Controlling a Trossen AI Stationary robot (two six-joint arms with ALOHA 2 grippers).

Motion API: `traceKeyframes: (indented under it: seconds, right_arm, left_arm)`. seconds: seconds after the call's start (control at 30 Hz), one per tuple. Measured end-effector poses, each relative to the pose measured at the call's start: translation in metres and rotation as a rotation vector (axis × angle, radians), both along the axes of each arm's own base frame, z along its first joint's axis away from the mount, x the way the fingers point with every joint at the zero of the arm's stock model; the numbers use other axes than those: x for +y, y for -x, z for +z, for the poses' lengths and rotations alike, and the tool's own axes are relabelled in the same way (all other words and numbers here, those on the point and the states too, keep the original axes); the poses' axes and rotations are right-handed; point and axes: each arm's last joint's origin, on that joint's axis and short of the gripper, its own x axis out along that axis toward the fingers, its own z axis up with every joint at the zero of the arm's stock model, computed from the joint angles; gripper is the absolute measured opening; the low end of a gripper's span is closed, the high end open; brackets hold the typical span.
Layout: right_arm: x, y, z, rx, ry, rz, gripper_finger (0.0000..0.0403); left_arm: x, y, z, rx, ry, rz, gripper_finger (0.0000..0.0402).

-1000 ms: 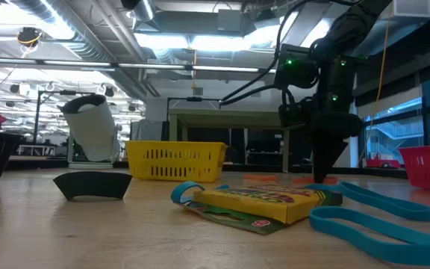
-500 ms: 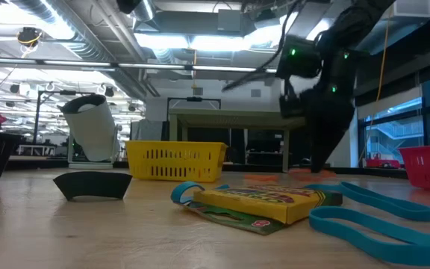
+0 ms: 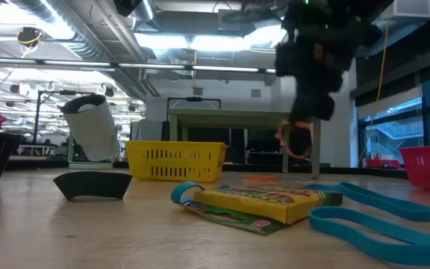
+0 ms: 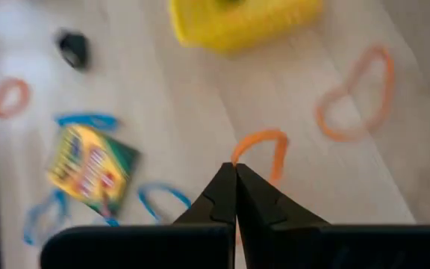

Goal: Pick & Place Office Desk Supplies
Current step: Put the orange rubber band into the yellow bin

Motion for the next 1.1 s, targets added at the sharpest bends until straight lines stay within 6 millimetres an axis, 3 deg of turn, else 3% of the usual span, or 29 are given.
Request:
traceKeyframes:
  seconds: [0.27,0.4,0.63,0.77,0.93,1.1]
  right_arm:
    - [0.003,-0.033,0.045,-0.215,0.026,0.0,0.0]
    - [-0.002,-0.051,0.05,-0.253,0.034,-0.01,0.0]
    - [-0.009,-0.097,0.034,-0.268,0.038,0.015,0.0]
    - [-0.014,-0.121,0.01,-0.211,0.036,0.023,0.0]
    - [-0.022,-0.13,-0.012,-0.159,0.036,0.008,0.0]
    - [-0.029,-0.13,-0.014,-0.157,0.041,-0.002,0.001]
  left_arm:
    - [0.0,0.0,0.0,0.001,-0.005,-0.002,0.0104]
    - [0.001,0.0,0.0,0.0,-0.005,0.002,0.0104]
    - [0.006,-0.002,0.0,0.001,0.011,0.027,0.0104]
    - [0.005,-0.002,0.0,0.006,0.032,0.007,0.0104]
    - [0.005,0.0,0.001,0.006,0.06,-0.012,0.0104]
    - [0.006,0.001,0.004,-0.004,0.066,-0.016,0.0104]
